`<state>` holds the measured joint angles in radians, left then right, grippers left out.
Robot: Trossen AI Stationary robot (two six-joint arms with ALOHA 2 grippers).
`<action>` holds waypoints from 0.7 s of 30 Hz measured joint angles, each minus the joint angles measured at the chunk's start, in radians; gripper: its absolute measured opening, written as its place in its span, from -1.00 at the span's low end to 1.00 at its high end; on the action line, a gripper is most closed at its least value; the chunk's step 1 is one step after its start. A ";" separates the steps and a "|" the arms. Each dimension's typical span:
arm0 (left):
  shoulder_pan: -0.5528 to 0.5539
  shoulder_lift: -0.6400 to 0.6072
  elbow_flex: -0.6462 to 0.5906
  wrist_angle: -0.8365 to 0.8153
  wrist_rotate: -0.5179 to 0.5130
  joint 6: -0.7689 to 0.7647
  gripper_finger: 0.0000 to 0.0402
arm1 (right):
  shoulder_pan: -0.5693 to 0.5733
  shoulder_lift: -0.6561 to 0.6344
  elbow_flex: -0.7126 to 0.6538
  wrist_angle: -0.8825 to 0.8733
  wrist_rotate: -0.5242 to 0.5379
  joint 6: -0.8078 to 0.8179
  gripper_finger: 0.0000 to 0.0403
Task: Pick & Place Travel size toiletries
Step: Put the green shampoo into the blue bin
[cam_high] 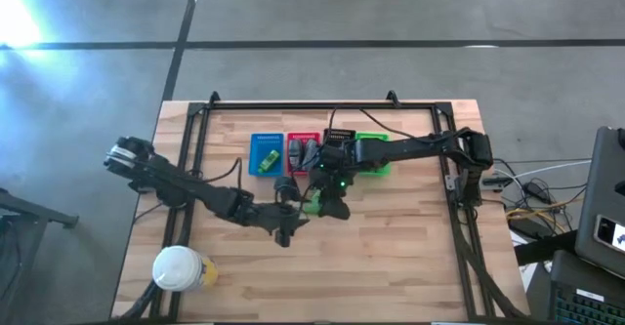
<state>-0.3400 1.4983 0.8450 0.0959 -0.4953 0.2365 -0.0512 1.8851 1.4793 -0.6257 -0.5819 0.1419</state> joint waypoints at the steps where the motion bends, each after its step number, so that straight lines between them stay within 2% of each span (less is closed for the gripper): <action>1: 0.005 0.006 0.012 -0.002 0.000 0.011 0.38 | -0.001 0.000 0.005 -0.001 -0.002 -0.006 -0.33; 5: 0.017 0.033 0.060 -0.006 0.008 0.068 0.37 | -0.002 0.000 0.007 -0.009 -0.032 -0.007 -0.32; 8: 0.016 0.044 0.085 -0.006 0.011 0.119 0.28 | -0.002 0.000 0.007 -0.019 -0.035 -0.007 -0.32; 17: 0.016 0.044 0.112 -0.026 0.008 0.135 -0.36 | -0.004 0.001 0.006 -0.018 -0.105 0.010 -0.31; 21: 0.016 0.043 0.126 -0.052 0.007 0.134 -0.50 | -0.006 0.001 0.006 -0.018 -0.111 0.009 -0.26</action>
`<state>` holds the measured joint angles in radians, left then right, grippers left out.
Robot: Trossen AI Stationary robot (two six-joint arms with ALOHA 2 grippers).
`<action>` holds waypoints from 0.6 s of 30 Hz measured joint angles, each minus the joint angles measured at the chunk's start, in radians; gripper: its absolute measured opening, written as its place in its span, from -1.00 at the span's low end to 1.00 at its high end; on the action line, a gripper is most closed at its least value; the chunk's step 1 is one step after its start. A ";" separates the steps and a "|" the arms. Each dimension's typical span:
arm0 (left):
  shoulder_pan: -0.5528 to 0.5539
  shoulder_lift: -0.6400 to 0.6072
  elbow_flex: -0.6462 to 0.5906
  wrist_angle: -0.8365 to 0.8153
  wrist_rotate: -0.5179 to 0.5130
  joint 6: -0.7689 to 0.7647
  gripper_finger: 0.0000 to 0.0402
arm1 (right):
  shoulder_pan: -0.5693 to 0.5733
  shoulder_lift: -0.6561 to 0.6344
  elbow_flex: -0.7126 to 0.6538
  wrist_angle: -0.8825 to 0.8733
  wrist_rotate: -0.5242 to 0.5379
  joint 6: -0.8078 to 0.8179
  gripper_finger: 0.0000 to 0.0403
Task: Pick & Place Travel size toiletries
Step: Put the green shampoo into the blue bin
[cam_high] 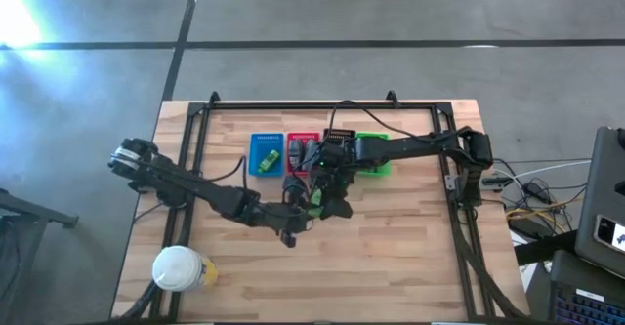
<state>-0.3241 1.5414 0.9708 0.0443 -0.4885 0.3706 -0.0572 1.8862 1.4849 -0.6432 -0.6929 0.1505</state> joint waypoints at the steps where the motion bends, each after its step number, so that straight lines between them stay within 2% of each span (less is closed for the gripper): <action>1: 0.000 0.000 0.007 -0.018 -0.002 -0.003 -0.50 | -0.001 -0.001 0.000 0.002 0.002 0.000 -0.22; 6: 0.000 -0.026 0.016 -0.143 -0.082 -0.129 -0.50 | -0.013 -0.027 -0.003 -0.021 0.077 0.003 0.05; 9: -0.002 -0.060 0.009 -0.247 -0.175 -0.318 -0.49 | -0.014 -0.071 -0.004 -0.042 0.239 -0.031 0.24; 11: -0.013 -0.092 0.006 -0.360 -0.298 -0.497 -0.49 | -0.014 -0.116 -0.005 -0.069 0.380 -0.042 0.36; 13: -0.031 -0.119 0.003 -0.460 -0.449 -0.729 -0.49 | -0.013 -0.170 -0.012 -0.073 0.565 -0.042 0.47; 15: -0.049 -0.150 -0.006 -0.609 -0.604 -1.056 -0.49 | -0.014 -0.222 -0.027 -0.068 0.717 -0.015 0.56; 16: -0.049 -0.166 -0.011 -0.697 -0.648 -1.250 -0.49 | -0.018 -0.246 -0.035 -0.067 0.772 0.005 0.60; 18: -0.031 -0.179 -0.025 -0.852 -0.667 -1.658 -0.49 | -0.028 -0.289 -0.053 -0.064 0.842 0.059 0.66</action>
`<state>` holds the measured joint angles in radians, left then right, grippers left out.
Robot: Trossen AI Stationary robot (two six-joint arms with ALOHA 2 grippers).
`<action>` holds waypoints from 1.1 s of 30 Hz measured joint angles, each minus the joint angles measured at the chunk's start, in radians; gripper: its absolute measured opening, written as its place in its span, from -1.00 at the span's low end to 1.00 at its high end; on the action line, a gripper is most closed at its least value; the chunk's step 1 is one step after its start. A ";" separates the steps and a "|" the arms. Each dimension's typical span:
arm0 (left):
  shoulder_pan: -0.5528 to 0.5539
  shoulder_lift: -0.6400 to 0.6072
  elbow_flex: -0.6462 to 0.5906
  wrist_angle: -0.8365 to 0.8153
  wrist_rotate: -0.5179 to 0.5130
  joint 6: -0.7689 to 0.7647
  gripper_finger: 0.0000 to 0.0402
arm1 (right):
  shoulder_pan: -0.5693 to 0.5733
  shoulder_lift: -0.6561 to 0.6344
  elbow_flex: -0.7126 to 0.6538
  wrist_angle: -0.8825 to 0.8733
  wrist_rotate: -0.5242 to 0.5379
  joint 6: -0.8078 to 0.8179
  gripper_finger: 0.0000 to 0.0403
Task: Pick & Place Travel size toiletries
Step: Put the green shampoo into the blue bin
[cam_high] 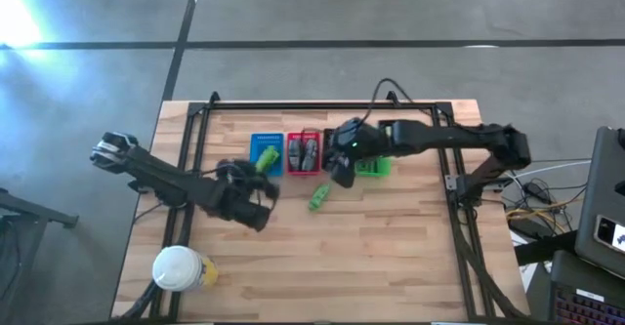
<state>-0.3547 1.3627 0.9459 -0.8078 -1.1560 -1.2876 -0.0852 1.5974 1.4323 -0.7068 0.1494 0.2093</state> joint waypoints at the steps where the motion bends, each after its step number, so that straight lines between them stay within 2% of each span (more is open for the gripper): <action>1: 0.015 0.001 -0.016 -0.069 0.005 -0.164 -0.49 | -0.006 -0.018 -0.009 0.004 0.008 0.025 0.69; 3: 0.048 0.008 -0.054 -0.117 0.035 -0.309 -0.49 | -0.019 -0.047 -0.033 0.009 0.010 0.082 0.72; 5: 0.100 0.009 -0.102 -0.033 0.051 -0.321 -0.49 | -0.026 -0.059 -0.062 0.010 0.011 0.117 0.74; 10: 0.255 0.010 -0.219 0.420 0.108 -0.074 -0.44 | -0.022 -0.057 -0.133 0.021 0.000 0.128 0.75; 12: 0.319 0.010 -0.241 0.498 0.170 -0.015 -0.37 | -0.015 -0.048 -0.157 0.025 -0.044 0.128 0.73; 15: 0.389 0.011 -0.251 0.481 0.247 -0.020 -0.20 | 0.010 -0.027 -0.191 0.047 -0.110 0.083 0.71; 18: 0.396 0.008 -0.251 0.459 0.297 -0.019 -0.02 | 0.038 -0.010 -0.204 0.106 -0.136 -0.053 0.71; 24: 0.392 -0.004 -0.251 0.440 0.374 -0.038 0.22 | 0.086 0.079 -0.208 0.262 -0.131 -0.478 0.76; 28: 0.356 -0.075 -0.251 0.439 0.388 -0.013 0.26 | 0.095 0.167 -0.190 0.329 -0.132 -0.664 0.73; 33: 0.267 -0.233 -0.251 0.424 0.388 0.127 0.25 | 0.094 0.285 -0.147 0.322 -0.132 -0.779 0.63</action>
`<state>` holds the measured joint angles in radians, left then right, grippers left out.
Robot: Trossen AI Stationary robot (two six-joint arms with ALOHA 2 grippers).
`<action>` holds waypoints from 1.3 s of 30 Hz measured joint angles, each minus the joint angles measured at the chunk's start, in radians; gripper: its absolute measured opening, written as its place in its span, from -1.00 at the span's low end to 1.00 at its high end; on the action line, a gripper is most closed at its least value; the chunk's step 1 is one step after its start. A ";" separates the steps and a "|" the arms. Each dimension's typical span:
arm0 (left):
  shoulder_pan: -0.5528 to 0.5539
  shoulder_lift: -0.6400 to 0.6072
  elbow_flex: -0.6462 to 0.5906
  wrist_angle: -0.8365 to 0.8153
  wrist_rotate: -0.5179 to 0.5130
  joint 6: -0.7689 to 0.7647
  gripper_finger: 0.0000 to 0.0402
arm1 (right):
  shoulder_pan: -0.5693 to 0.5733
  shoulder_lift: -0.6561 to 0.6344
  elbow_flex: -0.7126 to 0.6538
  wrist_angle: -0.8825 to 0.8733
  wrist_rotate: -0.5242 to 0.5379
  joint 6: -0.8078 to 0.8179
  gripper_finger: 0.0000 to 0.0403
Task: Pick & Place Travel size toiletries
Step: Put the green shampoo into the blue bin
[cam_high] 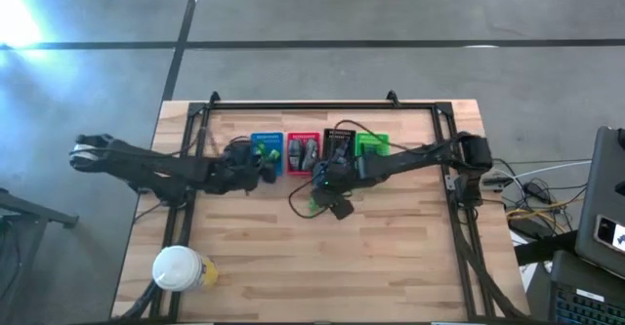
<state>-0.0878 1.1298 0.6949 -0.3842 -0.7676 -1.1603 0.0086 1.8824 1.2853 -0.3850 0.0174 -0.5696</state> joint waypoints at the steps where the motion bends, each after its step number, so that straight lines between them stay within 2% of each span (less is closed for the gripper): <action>1: -0.020 -0.031 0.000 -0.001 0.000 0.024 0.25 | 0.000 0.018 0.007 0.002 0.000 -0.022 0.61; 9: -0.127 -0.201 -0.011 0.000 -0.001 0.076 0.25 | -0.006 0.172 0.106 -0.099 -0.019 -0.097 0.45; 14: -0.132 -0.228 -0.014 -0.001 -0.004 0.096 0.25 | -0.017 0.232 0.167 -0.194 -0.031 -0.085 0.34; 18: -0.137 -0.228 -0.014 -0.001 0.002 0.156 0.25 | -0.018 0.256 0.212 -0.271 -0.033 0.009 0.17; 21: -0.155 -0.217 -0.014 0.002 0.062 0.290 0.25 | -0.018 0.253 0.227 -0.300 -0.056 0.088 -0.02; 24: -0.187 -0.198 -0.015 0.001 0.166 0.431 0.25 | -0.018 0.241 0.238 -0.328 -0.090 0.161 -0.24; 28: -0.262 -0.152 -0.015 0.007 0.237 0.596 0.24 | -0.023 0.208 0.291 -0.374 -0.218 0.250 -0.43; 33: -0.345 -0.029 -0.012 0.053 0.236 0.938 0.24 | -0.054 0.185 0.337 -0.378 -0.455 0.380 -0.41; 39: -0.354 0.147 0.032 0.263 0.084 1.172 0.25 | -0.076 0.183 0.402 -0.374 -0.562 0.470 -0.35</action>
<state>-0.4422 1.2766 0.7269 -0.1211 -0.6833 0.0113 -0.0677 2.0651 1.6873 -0.7592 -0.5445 -0.0994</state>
